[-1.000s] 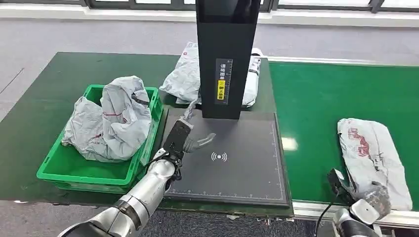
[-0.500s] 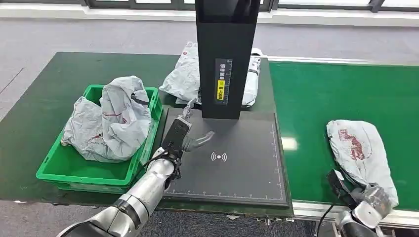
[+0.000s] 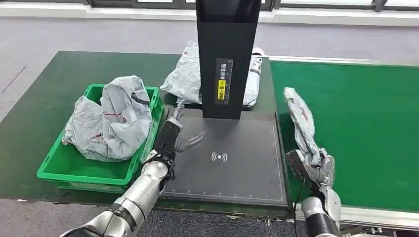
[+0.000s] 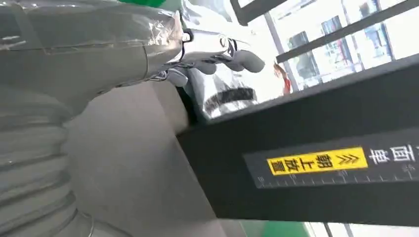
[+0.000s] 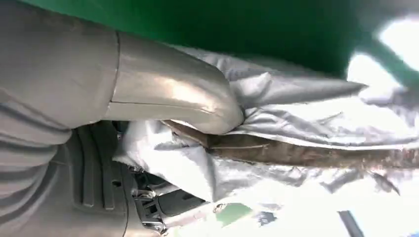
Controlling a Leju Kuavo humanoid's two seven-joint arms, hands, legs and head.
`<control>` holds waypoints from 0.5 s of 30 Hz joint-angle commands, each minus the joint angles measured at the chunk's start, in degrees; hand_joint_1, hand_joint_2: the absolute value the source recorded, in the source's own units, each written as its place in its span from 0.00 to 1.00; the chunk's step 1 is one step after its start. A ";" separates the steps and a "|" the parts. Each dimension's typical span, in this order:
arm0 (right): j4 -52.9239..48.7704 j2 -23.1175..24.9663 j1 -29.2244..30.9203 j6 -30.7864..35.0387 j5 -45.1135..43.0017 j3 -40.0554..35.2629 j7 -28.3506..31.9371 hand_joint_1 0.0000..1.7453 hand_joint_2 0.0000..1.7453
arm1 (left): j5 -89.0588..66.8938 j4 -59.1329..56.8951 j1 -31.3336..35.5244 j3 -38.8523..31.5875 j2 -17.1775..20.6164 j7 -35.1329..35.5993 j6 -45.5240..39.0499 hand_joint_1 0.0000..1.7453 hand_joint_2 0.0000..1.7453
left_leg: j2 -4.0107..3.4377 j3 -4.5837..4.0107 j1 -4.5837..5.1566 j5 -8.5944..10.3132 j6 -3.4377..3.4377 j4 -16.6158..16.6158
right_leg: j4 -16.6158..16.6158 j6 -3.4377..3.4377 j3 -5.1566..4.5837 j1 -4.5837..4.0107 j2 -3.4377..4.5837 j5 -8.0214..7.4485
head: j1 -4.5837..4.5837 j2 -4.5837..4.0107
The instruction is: Moved the parcel from conveyor to table for the left to box.
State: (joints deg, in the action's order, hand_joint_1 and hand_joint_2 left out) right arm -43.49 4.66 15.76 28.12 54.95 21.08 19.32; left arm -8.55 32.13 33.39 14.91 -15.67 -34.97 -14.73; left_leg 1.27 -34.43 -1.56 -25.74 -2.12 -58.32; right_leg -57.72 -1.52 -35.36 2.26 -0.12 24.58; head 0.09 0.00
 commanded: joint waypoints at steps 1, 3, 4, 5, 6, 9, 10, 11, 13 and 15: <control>-28.02 1.90 -13.54 -6.32 -2.37 -34.32 -0.88 1.00 1.00 | 0.32 -2.22 2.07 -3.56 2.22 -0.55 0.48 0.00 1.00 | -0.43 0.20 0.01 -0.16 0.10 0.04 | 0.02 0.19 0.04 -0.04 0.36 0.05 | 0.02 0.00; -26.35 0.89 -12.89 -5.91 -0.24 -36.50 -0.99 1.00 1.00 | 1.16 -2.19 2.12 -3.97 2.16 -0.27 2.34 0.00 1.00 | -0.46 0.24 0.01 -0.18 0.08 0.06 | 0.03 0.24 0.05 -0.04 0.44 0.06 | 0.00 0.00; -24.02 0.70 -11.92 -5.13 1.34 -37.31 -1.16 1.00 1.00 | 1.69 -1.85 1.93 -4.29 2.17 -0.17 2.76 0.00 1.00 | -0.42 0.16 0.00 -0.18 0.07 0.02 | -0.01 0.21 -0.03 -0.04 0.42 0.06 | 0.00 -0.02; -22.99 0.55 -11.56 -5.53 1.58 -37.71 -1.06 1.00 1.00 | 1.61 -1.69 1.83 -4.19 2.25 -0.21 2.71 0.00 1.00 | -0.34 0.06 0.01 -0.14 0.04 0.01 | 0.00 0.15 -0.13 -0.02 0.35 0.05 | 0.00 0.00; -21.80 0.27 -11.29 -6.34 2.09 -38.53 -0.62 1.00 1.00 | 1.58 -1.42 1.66 -4.10 2.42 -0.30 2.70 0.00 1.00 | -0.46 0.19 0.00 -0.16 0.09 0.07 | 0.05 0.26 -0.02 -0.06 0.42 0.04 | 0.02 0.00; -18.97 -1.17 -11.15 -14.36 3.76 -41.63 -1.32 1.00 1.00 | 1.35 -1.05 1.47 -3.43 2.91 -0.57 3.01 0.00 1.00 | -0.43 0.22 -0.02 -0.14 0.12 0.08 | 0.11 0.22 0.05 -0.08 0.36 0.03 | 0.02 0.00; -18.06 -1.70 -11.42 -15.88 4.36 -42.79 -1.30 1.00 1.00 | 1.28 -0.99 1.43 -3.23 2.98 -0.70 3.22 0.00 1.00 | -0.37 0.15 -0.01 -0.13 0.10 0.05 | 0.09 0.18 0.00 -0.05 0.32 0.04 | 0.00 -0.02; -17.51 -1.89 -11.72 -16.72 4.17 -43.13 -1.12 1.00 1.00 | 1.25 -0.95 1.46 -3.14 2.94 -0.71 3.38 0.00 1.00 | -0.35 0.11 -0.01 -0.13 0.07 0.03 | 0.07 0.14 -0.03 -0.05 0.31 0.04 | 0.00 -0.02; -16.93 -2.96 -12.57 -20.83 2.70 -44.89 0.32 1.00 1.00 | 0.97 -1.05 1.73 -2.67 2.77 -0.65 3.50 0.00 1.00 | -0.33 0.17 -0.01 -0.13 0.06 0.06 | 0.09 0.18 0.01 -0.05 0.30 0.04 | 0.00 -0.02; -17.02 -3.14 -12.92 -20.81 2.48 -45.04 0.41 1.00 1.00 | 0.98 -1.07 1.79 -2.64 2.70 -0.60 3.43 0.00 1.00 | -0.28 0.22 -0.04 -0.13 0.10 0.09 | 0.14 0.23 0.10 -0.09 0.23 0.06 | 0.00 0.00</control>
State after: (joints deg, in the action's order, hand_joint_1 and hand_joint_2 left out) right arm -63.97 6.08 3.47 11.27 58.75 -14.65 18.77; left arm -7.23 32.94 33.22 12.74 -14.34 -35.69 -11.85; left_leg 1.06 -34.39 -1.54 -25.82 -2.14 -58.32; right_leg -57.72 -1.47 -35.47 2.27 0.13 24.63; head 0.09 0.00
